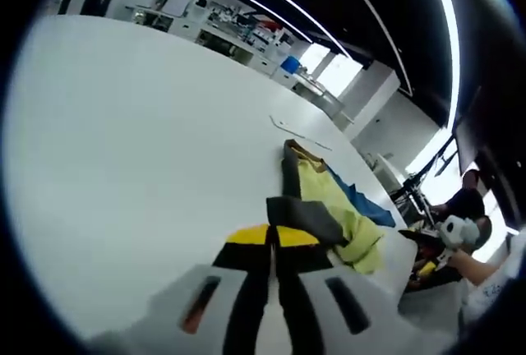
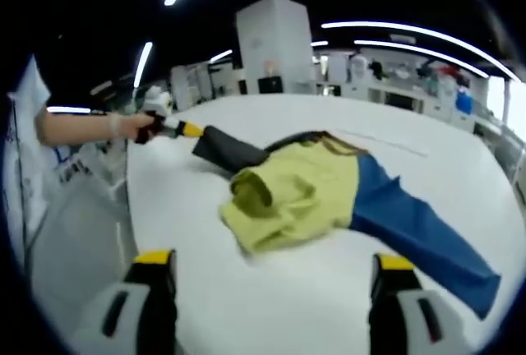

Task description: Fold the garment on the visible template until the final outline fits inside the template.

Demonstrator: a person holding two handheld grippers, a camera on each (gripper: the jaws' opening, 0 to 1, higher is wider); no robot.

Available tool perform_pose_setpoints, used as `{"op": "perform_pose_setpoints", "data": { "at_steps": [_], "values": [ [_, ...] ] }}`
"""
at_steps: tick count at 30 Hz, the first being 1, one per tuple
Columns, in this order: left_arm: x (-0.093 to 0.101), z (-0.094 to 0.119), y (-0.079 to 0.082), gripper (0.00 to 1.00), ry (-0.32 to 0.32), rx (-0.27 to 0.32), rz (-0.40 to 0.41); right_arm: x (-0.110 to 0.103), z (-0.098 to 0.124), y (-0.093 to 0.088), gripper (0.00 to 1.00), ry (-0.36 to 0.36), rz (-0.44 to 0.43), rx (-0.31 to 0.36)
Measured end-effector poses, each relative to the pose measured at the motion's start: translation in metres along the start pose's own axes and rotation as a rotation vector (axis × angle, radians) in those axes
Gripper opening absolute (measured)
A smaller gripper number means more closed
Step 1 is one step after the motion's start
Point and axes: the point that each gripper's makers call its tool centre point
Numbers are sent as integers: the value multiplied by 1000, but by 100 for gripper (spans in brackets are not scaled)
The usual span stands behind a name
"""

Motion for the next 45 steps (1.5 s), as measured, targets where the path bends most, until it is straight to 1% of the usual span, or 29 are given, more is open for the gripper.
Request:
{"op": "perform_pose_setpoints", "data": {
  "at_steps": [2,5,7,9,10,12,13,14,15,17,18,20,23,24,26,28,30,32,33,36,38,40,42,44,45],
  "values": [
    [-2,2,0,0,-1,1,-1,-1,-7,2,91,-2,14,-13],
    [1,3,-2,0,-1,0,-5,0,-21,10,86,-10,42,1],
    [-1,4,-2,0,-2,-3,-8,0,-34,14,77,-21,49,-9],
    [-5,5,-1,0,0,-3,-8,-6,-51,17,69,-22,85,-18],
    [-7,6,-1,0,0,0,-5,-7,-52,17,67,-22,84,-22],
    [-11,8,0,0,3,2,-4,-10,-64,14,60,-21,112,-55],
    [-10,9,0,0,3,4,-2,-11,-71,13,58,-15,117,-59],
    [-11,10,0,0,4,6,0,-12,-75,13,54,-15,122,-64],
    [-10,12,-1,0,6,7,0,-10,-79,7,48,-29,138,-101],
    [-10,15,-2,0,13,9,2,-9,-85,3,40,-42,152,-123],
    [-11,16,-2,0,16,9,4,-5,-87,-1,37,-58,153,-147],
    [-12,19,-3,0,23,12,8,-2,-89,-4,30,-76,170,-159],
    [-12,25,-6,0,36,13,13,5,-90,-9,14,-93,161,-180],
    [-12,26,-7,0,39,15,17,4,-88,-10,6,-86,153,-188],
    [-20,28,-6,0,48,15,21,3,-85,-10,4,-91,139,-186],
    [-21,32,-8,0,59,15,23,5,-83,-10,2,-93,126,-186],
    [-30,36,-7,0,71,16,29,8,-82,-11,1,-96,141,-194],
    [-35,41,-9,0,85,15,36,10,-79,-12,1,-96,139,-201],
    [-34,42,-11,0,92,14,38,12,-78,-12,1,-98,137,-204],
    [-46,49,-13,0,118,12,49,18,-73,-15,1,-108,138,-213],
    [-59,53,-13,0,137,15,60,22,-70,-16,1,-115,134,-217],
    [-64,55,-14,0,155,4,63,25,-68,-17,1,-121,128,-220],
    [-87,65,-13,0,177,-3,67,27,-67,-18,1,-125,125,-222],
    [-106,71,-10,0,199,-2,76,26,-67,-18,1,-127,125,-224],
    [-109,72,-10,0,204,-2,80,27,-67,-19,1,-128,123,-225]
  ]
}}
Point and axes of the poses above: the point that each gripper's makers call its tool centre point, and the gripper's own axes: z roughly backward along the fingers, x roughly to its right, y roughly out of its top, and after that the axes turned 8 degrees about -z, right-handed
